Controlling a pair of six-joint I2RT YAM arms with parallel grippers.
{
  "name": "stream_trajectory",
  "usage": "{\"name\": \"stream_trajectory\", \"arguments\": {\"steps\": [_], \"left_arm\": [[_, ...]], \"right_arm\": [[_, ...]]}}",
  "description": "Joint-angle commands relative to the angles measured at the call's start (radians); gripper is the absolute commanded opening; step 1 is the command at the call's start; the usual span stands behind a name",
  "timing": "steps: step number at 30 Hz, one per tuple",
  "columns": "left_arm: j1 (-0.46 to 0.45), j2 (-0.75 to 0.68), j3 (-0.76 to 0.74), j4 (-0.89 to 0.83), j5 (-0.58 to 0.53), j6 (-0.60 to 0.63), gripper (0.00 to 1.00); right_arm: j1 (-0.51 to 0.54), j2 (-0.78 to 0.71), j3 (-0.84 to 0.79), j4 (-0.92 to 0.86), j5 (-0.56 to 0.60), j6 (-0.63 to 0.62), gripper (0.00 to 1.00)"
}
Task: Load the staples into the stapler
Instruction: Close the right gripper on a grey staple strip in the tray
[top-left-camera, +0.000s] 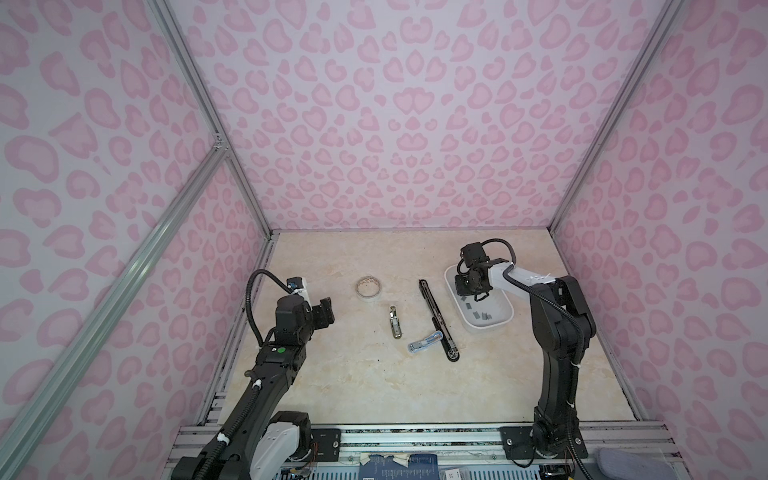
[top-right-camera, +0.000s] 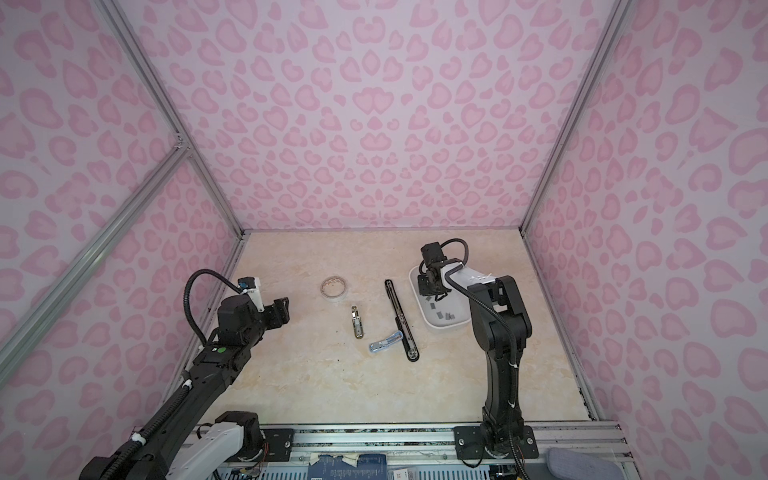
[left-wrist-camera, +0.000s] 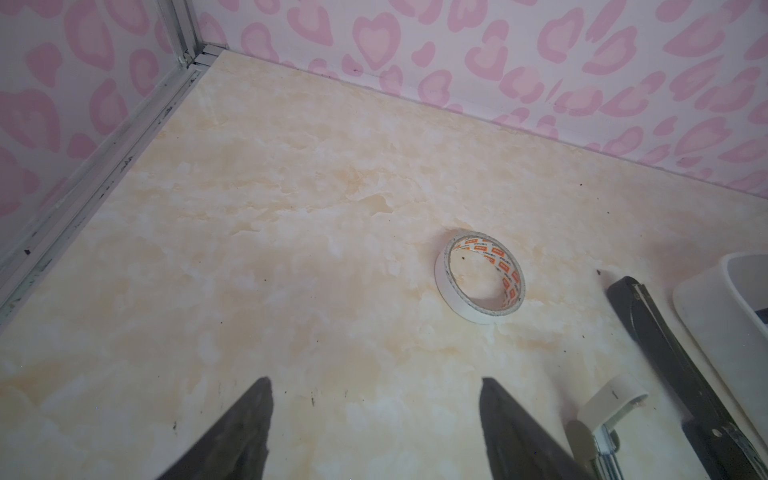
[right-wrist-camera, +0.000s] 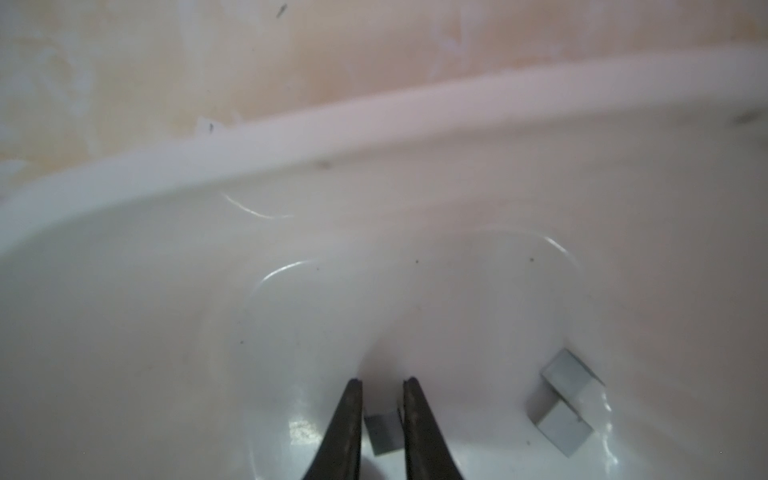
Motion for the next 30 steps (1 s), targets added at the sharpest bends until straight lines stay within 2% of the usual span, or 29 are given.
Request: {"name": "stream_trajectory", "arguments": {"steps": [1,5,9,13,30], "left_arm": [[0.001,0.002,0.014,0.006,0.003,0.0,0.79],[0.001,0.001,0.014,0.006,0.005,-0.002,0.79],[0.001,0.0,0.016,0.006,0.006,-0.001,0.79],[0.001,-0.002,0.018,0.005,0.007,-0.003,0.79],[0.001,0.0,0.019,0.004,0.01,-0.009,0.79]], "right_arm": [[0.001,0.005,-0.01,-0.048,-0.007,0.0,0.18],[0.001,0.006,-0.01,-0.05,-0.009,0.0,0.18],[0.001,0.001,-0.013,-0.049,-0.008,0.0,0.24],[0.001,-0.006,-0.019,-0.05,-0.018,0.0,0.25],[-0.008,0.009,-0.024,-0.043,-0.021,0.005,0.17]]}}
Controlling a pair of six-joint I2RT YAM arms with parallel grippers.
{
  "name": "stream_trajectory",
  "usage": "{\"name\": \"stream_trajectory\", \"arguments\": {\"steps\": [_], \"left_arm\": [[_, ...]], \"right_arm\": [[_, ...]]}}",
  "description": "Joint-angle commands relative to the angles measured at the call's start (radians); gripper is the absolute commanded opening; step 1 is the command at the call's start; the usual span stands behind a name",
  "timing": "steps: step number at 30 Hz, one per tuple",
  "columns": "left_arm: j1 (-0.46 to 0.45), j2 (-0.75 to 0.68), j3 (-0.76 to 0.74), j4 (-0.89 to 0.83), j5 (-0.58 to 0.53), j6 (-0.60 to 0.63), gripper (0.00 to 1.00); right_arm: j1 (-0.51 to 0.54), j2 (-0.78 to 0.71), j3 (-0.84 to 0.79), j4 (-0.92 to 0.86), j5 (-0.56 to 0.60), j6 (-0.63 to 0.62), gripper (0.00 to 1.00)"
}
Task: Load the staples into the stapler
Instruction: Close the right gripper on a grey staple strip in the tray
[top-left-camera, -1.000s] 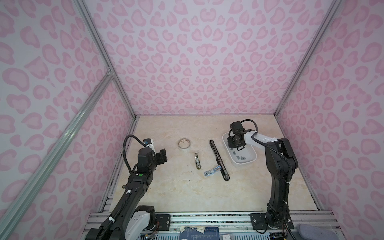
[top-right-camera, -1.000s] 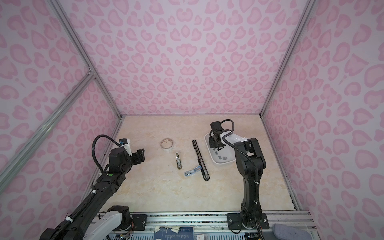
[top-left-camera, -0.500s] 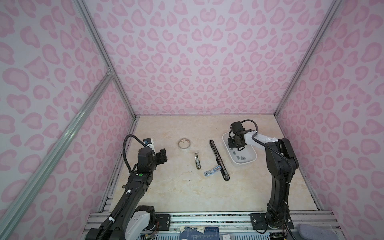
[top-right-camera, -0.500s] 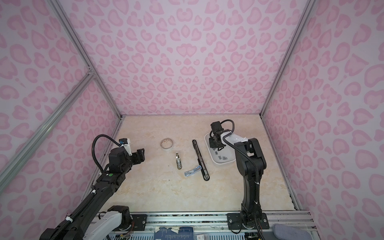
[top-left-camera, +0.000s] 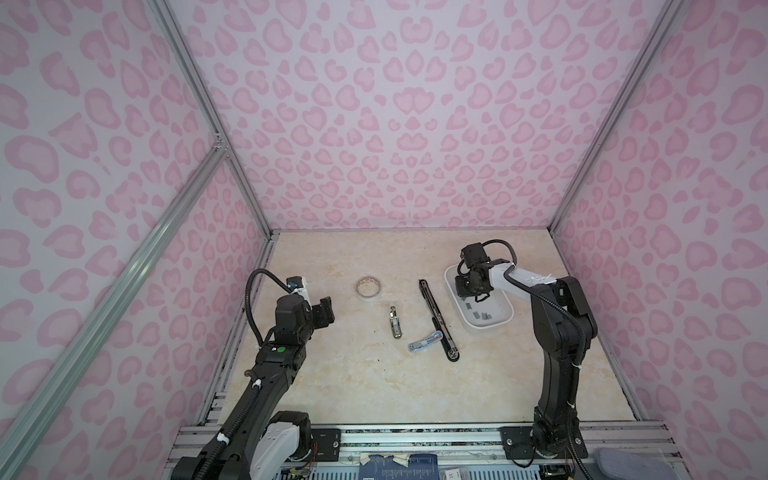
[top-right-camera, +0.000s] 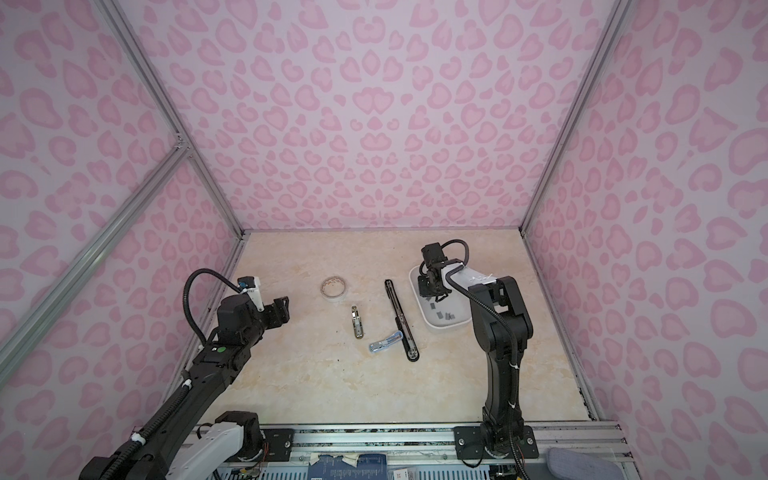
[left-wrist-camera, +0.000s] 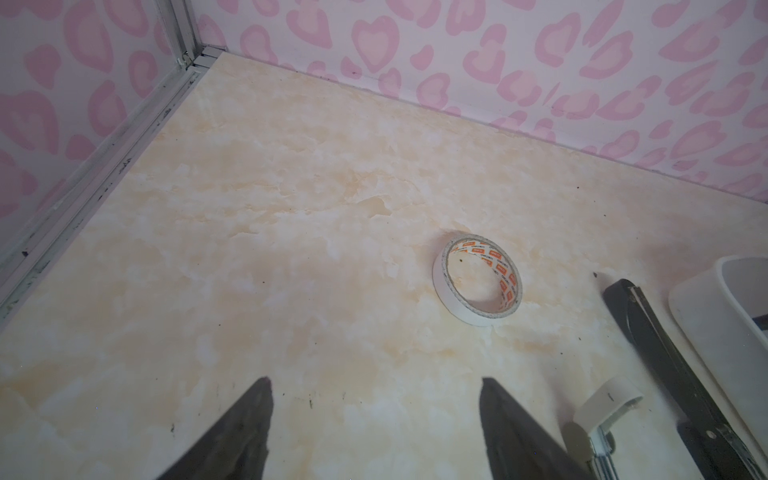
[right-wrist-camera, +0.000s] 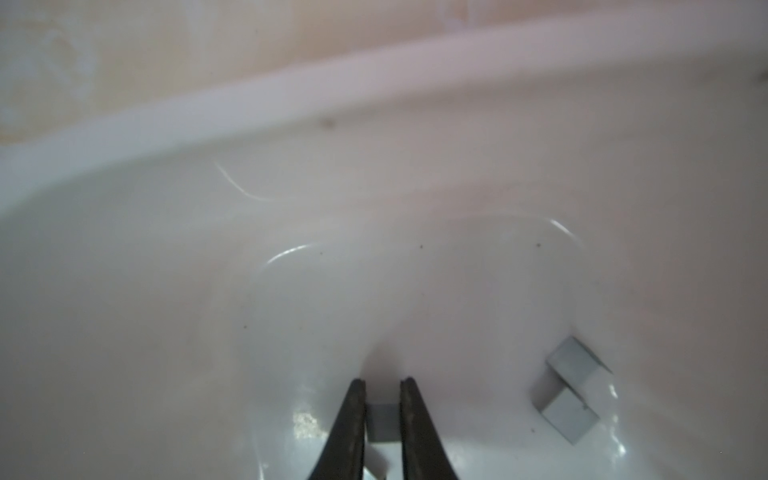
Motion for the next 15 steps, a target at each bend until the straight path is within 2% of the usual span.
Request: {"name": "stream_trajectory", "arguments": {"steps": [1,15], "left_arm": [[0.001,-0.001,0.014,0.006,0.005,-0.004,0.79],[0.001,-0.003,0.012,0.006,0.009,-0.002,0.79]], "right_arm": [[-0.001,0.019,-0.011,-0.037,-0.002,0.005,0.17],[-0.003,0.001,-0.016,-0.03,0.0,0.015,0.15]]}}
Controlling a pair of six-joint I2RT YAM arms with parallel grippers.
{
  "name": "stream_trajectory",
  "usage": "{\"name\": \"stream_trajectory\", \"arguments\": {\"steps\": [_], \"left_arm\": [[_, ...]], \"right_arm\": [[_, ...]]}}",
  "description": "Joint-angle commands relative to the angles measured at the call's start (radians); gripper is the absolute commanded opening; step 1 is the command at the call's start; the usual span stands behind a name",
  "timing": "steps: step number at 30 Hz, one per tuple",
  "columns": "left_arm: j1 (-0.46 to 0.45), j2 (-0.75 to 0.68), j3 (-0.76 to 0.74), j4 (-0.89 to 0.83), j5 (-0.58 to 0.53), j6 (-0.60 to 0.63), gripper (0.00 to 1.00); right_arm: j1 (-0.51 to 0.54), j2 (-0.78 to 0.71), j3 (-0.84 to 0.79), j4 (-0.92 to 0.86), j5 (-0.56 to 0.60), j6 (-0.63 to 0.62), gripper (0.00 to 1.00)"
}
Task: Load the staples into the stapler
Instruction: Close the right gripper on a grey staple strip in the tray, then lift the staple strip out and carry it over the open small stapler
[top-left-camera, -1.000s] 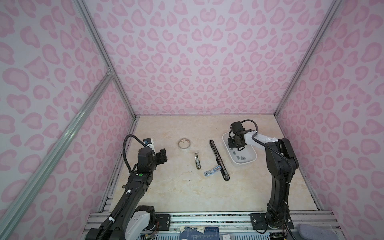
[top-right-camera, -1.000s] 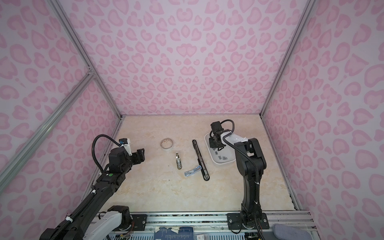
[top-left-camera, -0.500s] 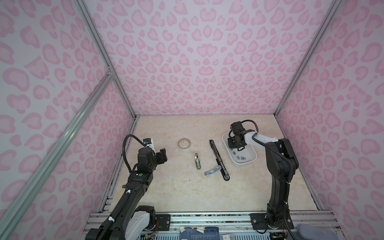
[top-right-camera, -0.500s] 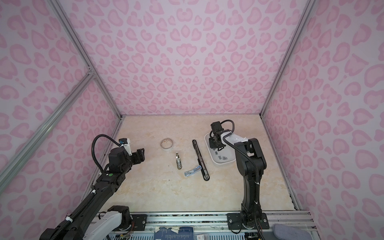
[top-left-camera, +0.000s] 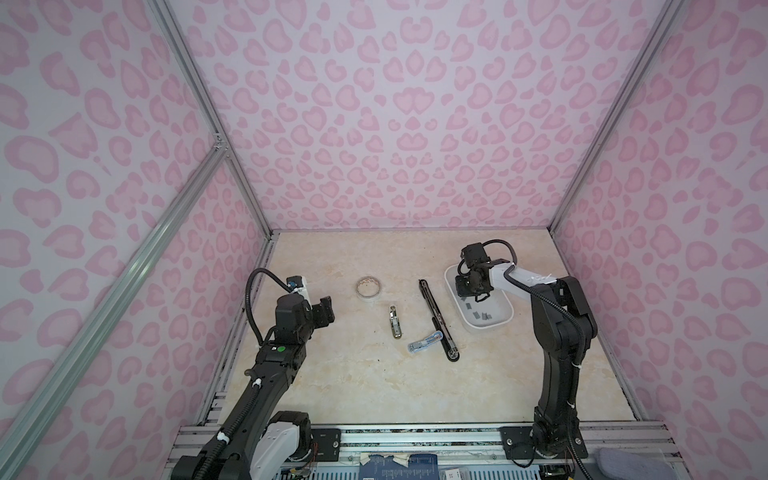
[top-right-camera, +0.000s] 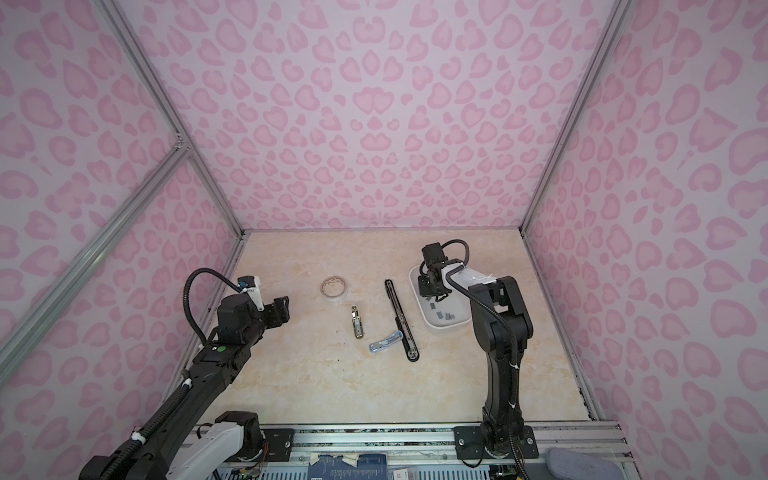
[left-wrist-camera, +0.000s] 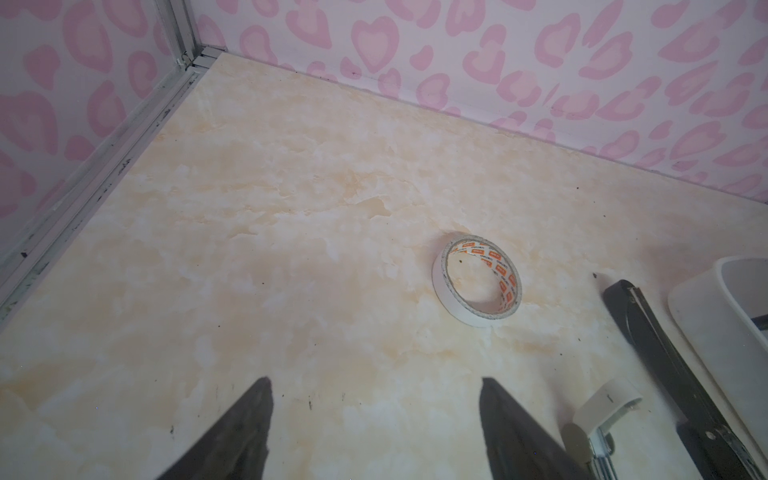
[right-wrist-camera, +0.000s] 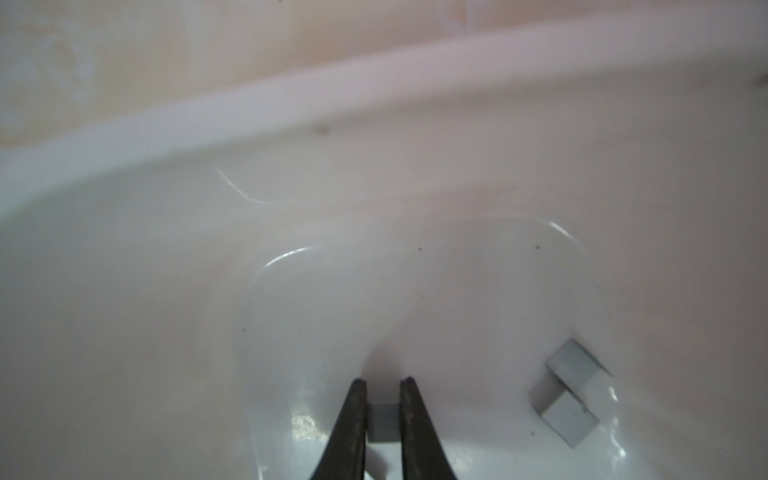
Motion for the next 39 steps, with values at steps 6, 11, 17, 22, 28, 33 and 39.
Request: {"name": "stream_trajectory", "arguments": {"steps": [6,11,17,22,28,33,39], "left_arm": [[0.001,-0.055,0.0,-0.008,0.021,-0.011,0.79],[0.001,-0.116,-0.018,-0.005,0.078,-0.087,0.8],[0.001,-0.138,-0.059,0.019,0.17,-0.226,0.83],[0.001,-0.124,-0.085,0.008,0.222,-0.273,0.8],[0.001,-0.249,-0.174,0.0,0.218,-0.309,0.81],[-0.001,-0.371,-0.22,-0.021,0.231,-0.335,0.86],[-0.008,-0.391,-0.222,-0.031,0.218,-0.341,0.87]], "right_arm": [[0.0,-0.078,-0.045,-0.009,0.034,0.03,0.14],[0.022,-0.203,-0.12,0.057,0.055,0.053,0.13],[0.141,-0.35,-0.214,0.137,0.154,0.062,0.11],[0.279,-0.46,-0.32,0.275,0.214,0.08,0.1],[0.477,-0.484,-0.384,0.432,0.261,0.123,0.08],[0.61,-0.442,-0.401,0.562,0.278,0.144,0.07],[0.667,-0.373,-0.44,0.668,0.251,0.222,0.06]]}}
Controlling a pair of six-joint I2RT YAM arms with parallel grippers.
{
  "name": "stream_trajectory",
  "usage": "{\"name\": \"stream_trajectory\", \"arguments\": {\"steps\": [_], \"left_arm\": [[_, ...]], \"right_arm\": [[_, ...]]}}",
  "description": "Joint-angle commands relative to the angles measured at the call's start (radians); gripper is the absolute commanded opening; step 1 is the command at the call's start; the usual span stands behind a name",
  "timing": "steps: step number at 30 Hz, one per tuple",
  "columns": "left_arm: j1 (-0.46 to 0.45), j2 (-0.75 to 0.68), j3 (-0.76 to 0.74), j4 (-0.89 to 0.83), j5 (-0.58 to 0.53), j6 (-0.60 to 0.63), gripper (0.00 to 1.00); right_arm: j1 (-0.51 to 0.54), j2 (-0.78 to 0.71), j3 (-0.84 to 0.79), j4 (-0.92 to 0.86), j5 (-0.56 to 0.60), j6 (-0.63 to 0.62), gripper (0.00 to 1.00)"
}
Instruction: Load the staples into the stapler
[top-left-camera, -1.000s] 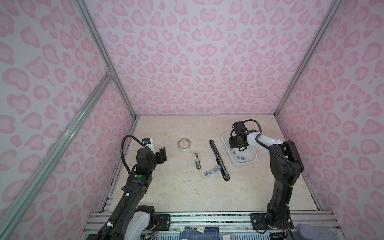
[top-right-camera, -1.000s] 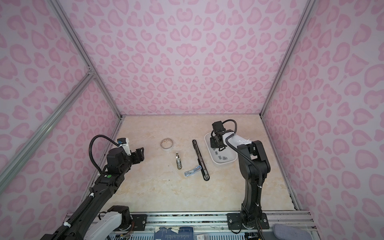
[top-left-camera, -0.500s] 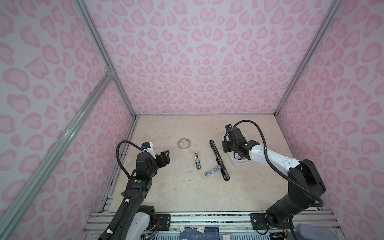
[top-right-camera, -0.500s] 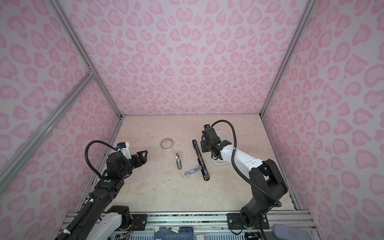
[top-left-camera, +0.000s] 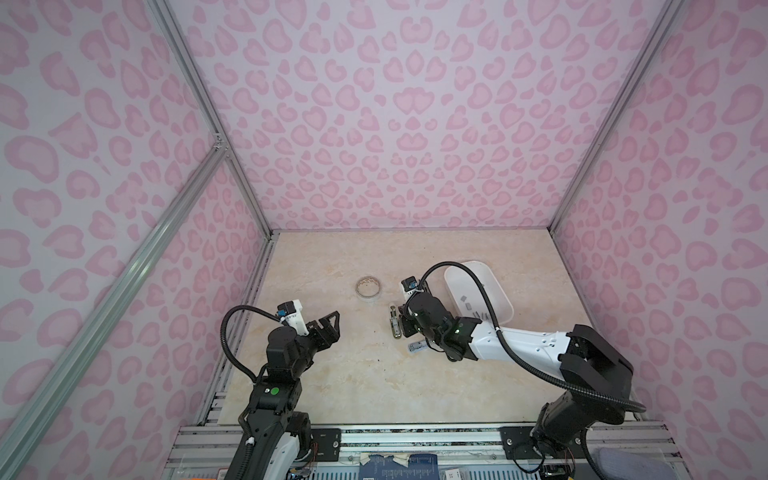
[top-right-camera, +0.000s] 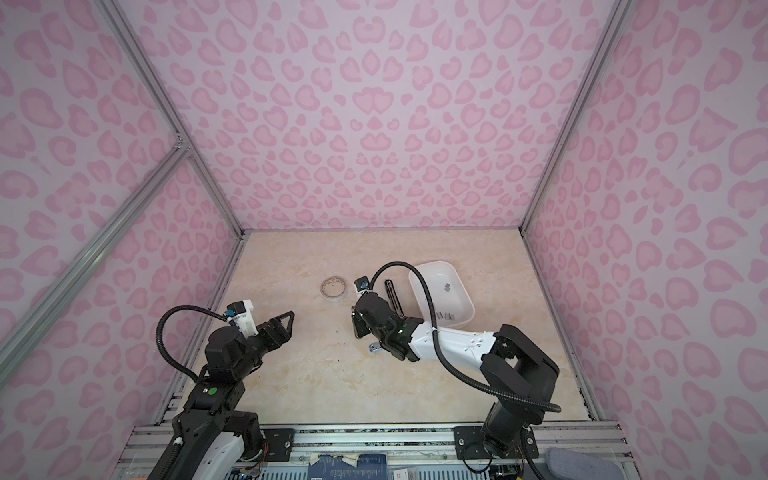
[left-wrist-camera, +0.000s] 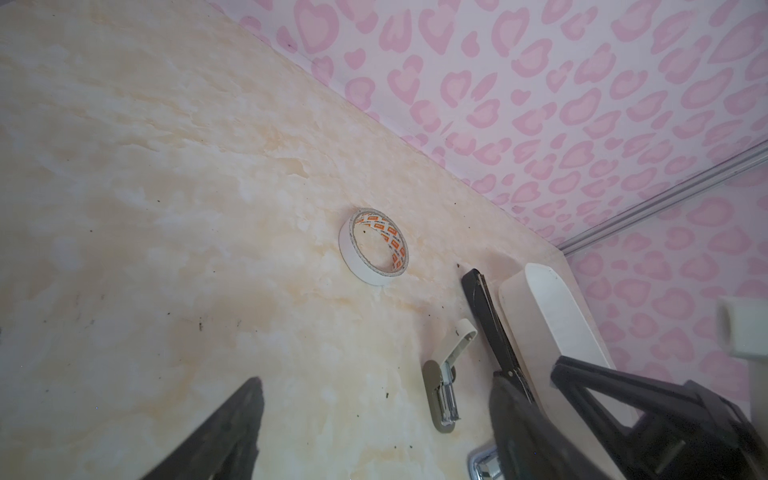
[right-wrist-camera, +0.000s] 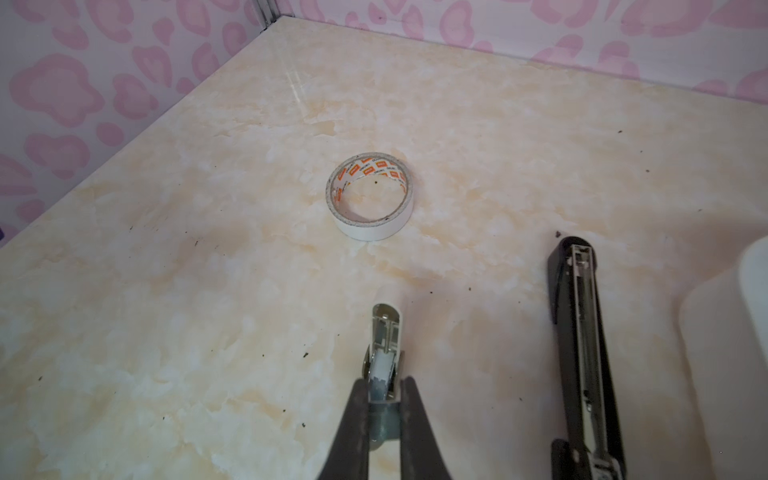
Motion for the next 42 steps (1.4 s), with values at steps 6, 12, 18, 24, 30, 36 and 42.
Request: {"name": "stream_trajectory", "arguments": {"steps": [6,12,18,24,30,36,42], "left_arm": [[-0.045,0.059,0.018,0.034,-0.045,-0.002,0.88],[-0.065,0.1,0.021,0.037,-0.059,0.017,0.89],[-0.068,0.124,0.032,0.043,-0.036,0.015,0.89],[-0.068,0.131,0.036,0.043,-0.044,0.018,0.89],[-0.068,0.127,0.032,0.047,-0.045,0.015,0.89],[-0.069,0.124,0.028,0.049,-0.047,0.015,0.89],[-0.069,0.127,0.027,0.052,-0.049,0.015,0.89]], "right_arm": [[0.017,0.066,-0.071,0.172,-0.019,0.11,0.06],[0.028,0.106,-0.082,0.192,0.016,0.124,0.06],[0.028,0.142,-0.089,0.207,0.025,0.139,0.05],[0.027,0.167,-0.076,0.207,0.021,0.147,0.05],[0.028,0.204,-0.065,0.222,-0.003,0.165,0.05],[0.03,0.212,-0.053,0.204,0.003,0.169,0.05],[0.038,0.216,-0.047,0.184,0.025,0.172,0.05]]}}
